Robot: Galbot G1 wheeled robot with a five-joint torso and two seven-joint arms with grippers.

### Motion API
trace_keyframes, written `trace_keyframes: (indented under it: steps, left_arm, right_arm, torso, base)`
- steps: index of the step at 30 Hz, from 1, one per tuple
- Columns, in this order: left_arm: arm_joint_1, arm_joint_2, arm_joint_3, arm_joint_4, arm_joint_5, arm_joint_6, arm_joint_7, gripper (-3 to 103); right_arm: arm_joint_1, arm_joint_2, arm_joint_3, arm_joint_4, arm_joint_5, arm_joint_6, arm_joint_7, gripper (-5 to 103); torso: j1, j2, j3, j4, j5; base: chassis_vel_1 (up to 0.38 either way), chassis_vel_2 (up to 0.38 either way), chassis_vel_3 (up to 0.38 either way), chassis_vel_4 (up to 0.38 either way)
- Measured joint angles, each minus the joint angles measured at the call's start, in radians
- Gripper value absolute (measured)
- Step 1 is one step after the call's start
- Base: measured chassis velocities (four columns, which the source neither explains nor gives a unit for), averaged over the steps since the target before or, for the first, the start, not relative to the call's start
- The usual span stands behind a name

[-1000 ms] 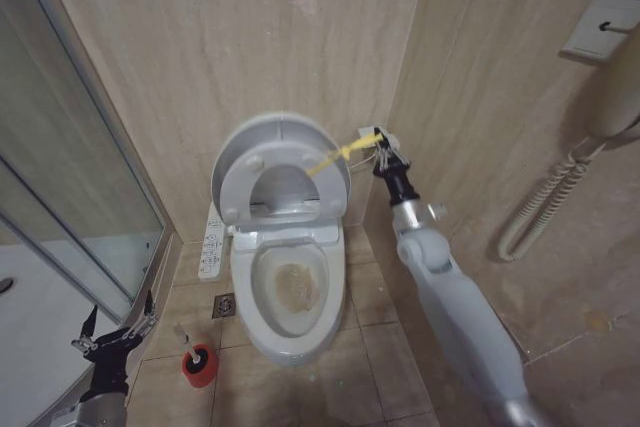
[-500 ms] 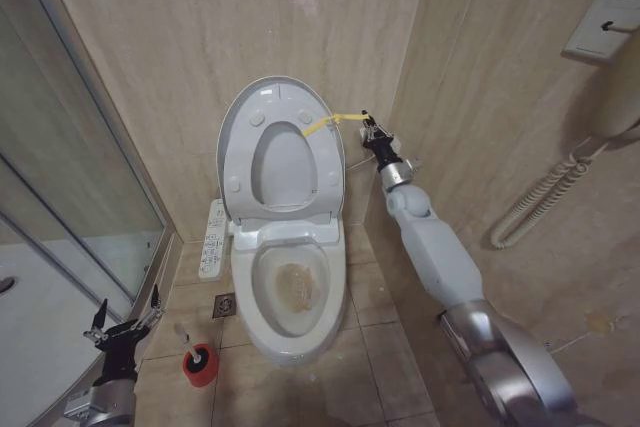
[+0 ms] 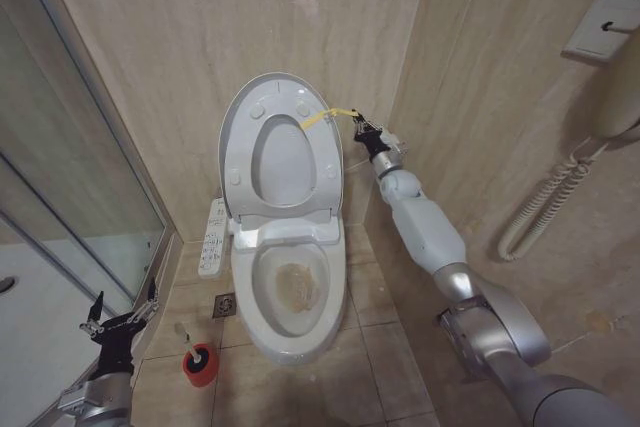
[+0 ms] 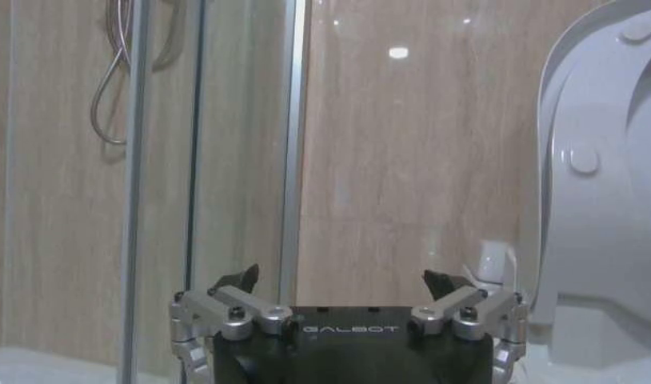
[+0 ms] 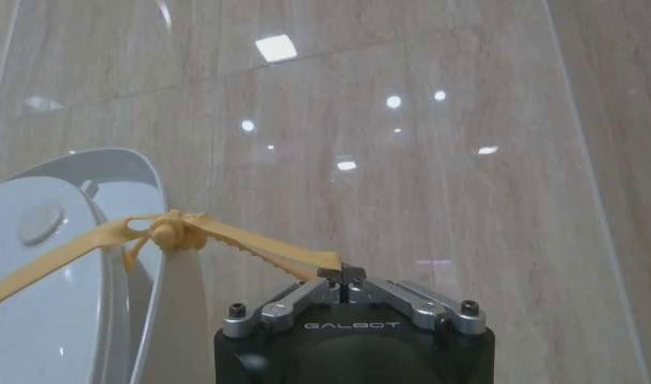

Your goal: Open the toilet lid, clean the toilet bowl with a toilet brush, close the toilet lid, and flush.

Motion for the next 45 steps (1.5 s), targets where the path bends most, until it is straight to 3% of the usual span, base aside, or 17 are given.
trace_keyframes:
  steps: [9,16,17,22,23,30,31,37,38,45]
  left_arm:
    - [0.022,0.004,-0.014,-0.023,-0.013,-0.002,0.001,100]
    - [0.041,0.004,-0.025,-0.043,-0.017,-0.003,0.002,100]
    - [0.043,0.004,-0.025,-0.047,-0.017,-0.003,0.002,100]
    - [0.048,-0.002,-0.013,-0.061,-0.016,-0.003,0.002,100]
    - [0.049,-0.005,-0.009,-0.064,-0.014,-0.003,0.002,100]
    - [0.057,-0.015,0.006,-0.076,-0.008,-0.004,0.001,100]
    - [0.059,-0.016,0.008,-0.080,-0.008,-0.005,0.001,100]
    - [0.072,-0.020,0.024,-0.097,-0.002,-0.006,0.001,100]
    - [0.074,-0.021,0.026,-0.100,-0.002,-0.006,0.001,100]
    - [0.079,-0.015,0.035,-0.111,-0.001,-0.006,0.001,100]
  right_arm:
    - [-0.032,-0.006,-0.021,0.071,0.013,-0.017,0.015,-1]
    - [-0.130,-0.059,-0.041,0.235,0.045,-0.028,0.029,-1]
    - [-0.158,-0.075,-0.044,0.276,0.052,-0.029,0.032,25]
    - [-0.292,-0.145,-0.041,0.442,0.083,-0.034,0.055,25]
    - [-0.325,-0.161,-0.037,0.476,0.089,-0.036,0.062,51]
    - [-0.477,-0.229,0.004,0.650,0.113,-0.039,0.072,51]
    - [-0.501,-0.238,0.016,0.677,0.115,-0.033,0.072,79]
    - [-0.646,-0.266,0.074,0.822,0.130,-0.019,0.091,79]
    - [-0.671,-0.268,0.081,0.846,0.132,-0.019,0.098,99]
    - [-0.887,-0.260,0.139,1.053,0.145,-0.023,0.152,99]
  torso:
    - [0.000,0.000,0.000,-0.0003,0.0001]
    - [0.000,0.000,0.000,-0.0003,0.0001]
    - [0.000,0.000,0.000,0.0000,0.0002]
    - [0.000,0.000,0.000,0.0002,0.0003]
    - [0.000,0.000,0.000,0.0000,0.0003]
    - [0.000,0.000,0.000,-0.0001,0.0001]
    - [0.000,0.000,0.000,0.0001,0.0002]
    - [0.000,0.000,0.000,0.0002,0.0001]
    - [0.000,0.000,0.000,0.0001,0.0000]
    - [0.000,0.000,0.000,0.0002,0.0003]
  base:
    - [0.000,0.000,0.000,0.000]
    - [0.000,0.000,0.000,0.000]
    - [0.000,0.000,0.000,0.000]
    - [0.000,0.000,0.000,0.000]
    - [0.000,0.000,0.000,0.000]
    - [0.000,0.000,0.000,0.000]
    - [0.000,0.000,0.000,0.000]
    - [0.000,0.000,0.000,0.000]
    - [0.000,0.000,0.000,0.000]
    - [0.000,0.000,0.000,0.000]
